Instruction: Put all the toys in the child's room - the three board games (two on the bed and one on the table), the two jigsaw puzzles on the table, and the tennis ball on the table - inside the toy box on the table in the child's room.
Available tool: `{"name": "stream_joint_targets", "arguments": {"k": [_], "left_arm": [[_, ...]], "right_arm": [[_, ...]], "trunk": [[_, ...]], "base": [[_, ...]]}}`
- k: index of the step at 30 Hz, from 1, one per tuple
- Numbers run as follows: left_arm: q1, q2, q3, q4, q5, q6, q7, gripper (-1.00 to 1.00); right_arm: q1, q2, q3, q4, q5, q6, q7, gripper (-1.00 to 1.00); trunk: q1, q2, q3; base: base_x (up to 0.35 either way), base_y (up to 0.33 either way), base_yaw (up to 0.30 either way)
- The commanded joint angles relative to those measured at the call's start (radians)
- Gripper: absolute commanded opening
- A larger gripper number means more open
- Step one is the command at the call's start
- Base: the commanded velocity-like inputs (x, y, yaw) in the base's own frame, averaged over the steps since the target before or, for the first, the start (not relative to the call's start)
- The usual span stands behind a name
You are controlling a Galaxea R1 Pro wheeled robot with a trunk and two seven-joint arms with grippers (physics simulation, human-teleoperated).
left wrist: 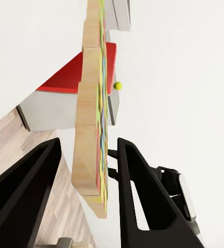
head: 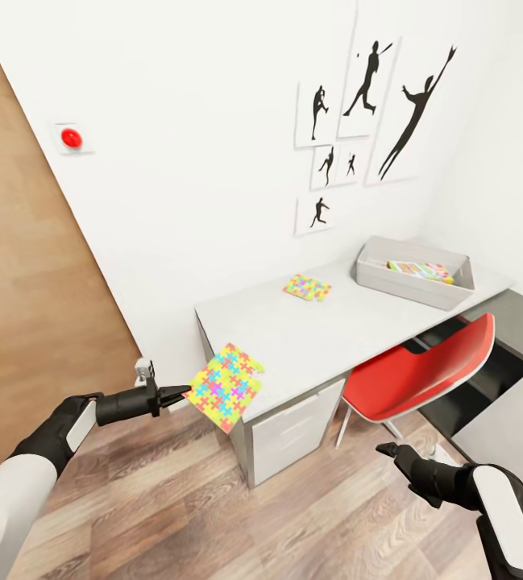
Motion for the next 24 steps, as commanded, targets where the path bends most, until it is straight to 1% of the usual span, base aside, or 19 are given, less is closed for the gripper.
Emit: {"name": "stream_joint_targets", "arguments": {"k": [1, 24], "left_arm": [[-0.001, 0.001, 0.0, 0.0, 0.001, 0.008, -0.001, -1.0], [-0.001, 0.0, -0.001, -0.001, 0.001, 0.006, -0.002, -1.0]], "right_arm": [[-0.001, 0.0, -0.001, -0.001, -0.01, 0.002, -0.01, 1.0], [-0.001, 0.0, -0.001, -0.001, -0.012, 0.002, -0.01, 1.0]], "trunk": [[0.001, -0.002, 0.0], [0.001, -0.002, 0.038]], "base": [[0.0, 0.0, 0.0], [0.0, 0.0, 0.0]]}}
